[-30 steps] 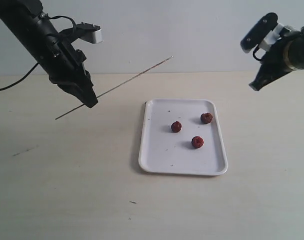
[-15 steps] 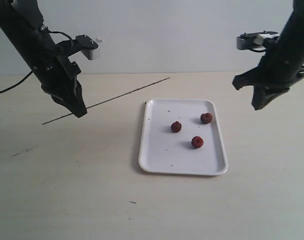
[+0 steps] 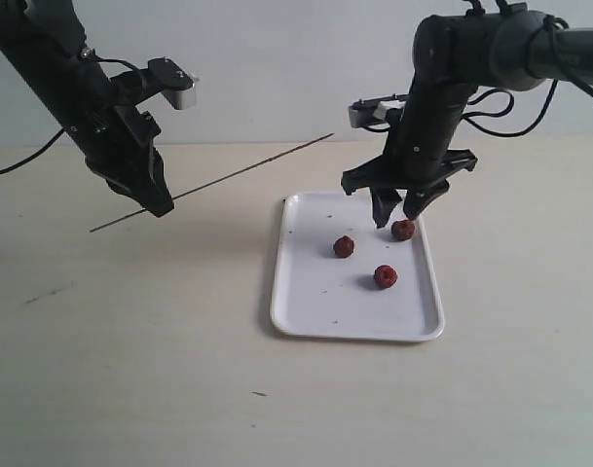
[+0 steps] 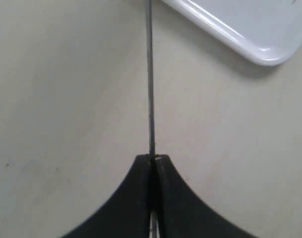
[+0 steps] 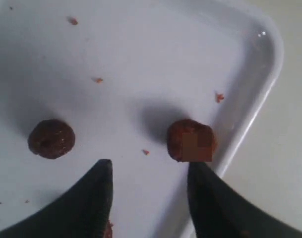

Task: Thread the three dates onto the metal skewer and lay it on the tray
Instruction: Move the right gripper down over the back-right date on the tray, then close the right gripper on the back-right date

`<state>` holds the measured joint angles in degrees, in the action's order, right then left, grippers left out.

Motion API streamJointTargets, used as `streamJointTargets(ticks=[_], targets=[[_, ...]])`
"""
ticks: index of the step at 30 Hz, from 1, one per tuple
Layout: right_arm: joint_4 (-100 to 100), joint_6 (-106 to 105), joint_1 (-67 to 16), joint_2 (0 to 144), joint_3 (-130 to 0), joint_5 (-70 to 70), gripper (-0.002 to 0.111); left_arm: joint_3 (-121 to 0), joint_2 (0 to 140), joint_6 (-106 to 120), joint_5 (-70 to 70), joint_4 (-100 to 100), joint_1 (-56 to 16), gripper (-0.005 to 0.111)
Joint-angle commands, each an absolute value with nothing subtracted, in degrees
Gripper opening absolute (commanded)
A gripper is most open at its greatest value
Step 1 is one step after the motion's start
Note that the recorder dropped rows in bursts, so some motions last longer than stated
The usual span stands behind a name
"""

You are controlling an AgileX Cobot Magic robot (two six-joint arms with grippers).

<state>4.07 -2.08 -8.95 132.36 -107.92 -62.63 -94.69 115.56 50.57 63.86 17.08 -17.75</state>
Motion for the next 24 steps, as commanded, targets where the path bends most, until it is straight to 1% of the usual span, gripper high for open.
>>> streamJointTargets(ticks=[1, 4, 24], targets=[[-1.09, 1.20, -8.97, 133.82, -108.87, -61.11, 0.055, -94.56, 115.03, 50.52, 63.47, 17.39, -17.74, 0.000], [-3.90, 3.72, -8.97, 134.28, -108.88, -59.73, 0.055, -94.56, 115.03, 50.52, 63.49, 17.52, -17.74, 0.000], [-2.95, 4.35, -8.87, 136.56, -108.88, -57.74, 0.055, -94.56, 115.03, 50.52, 63.71, 18.69, -17.74, 0.000]])
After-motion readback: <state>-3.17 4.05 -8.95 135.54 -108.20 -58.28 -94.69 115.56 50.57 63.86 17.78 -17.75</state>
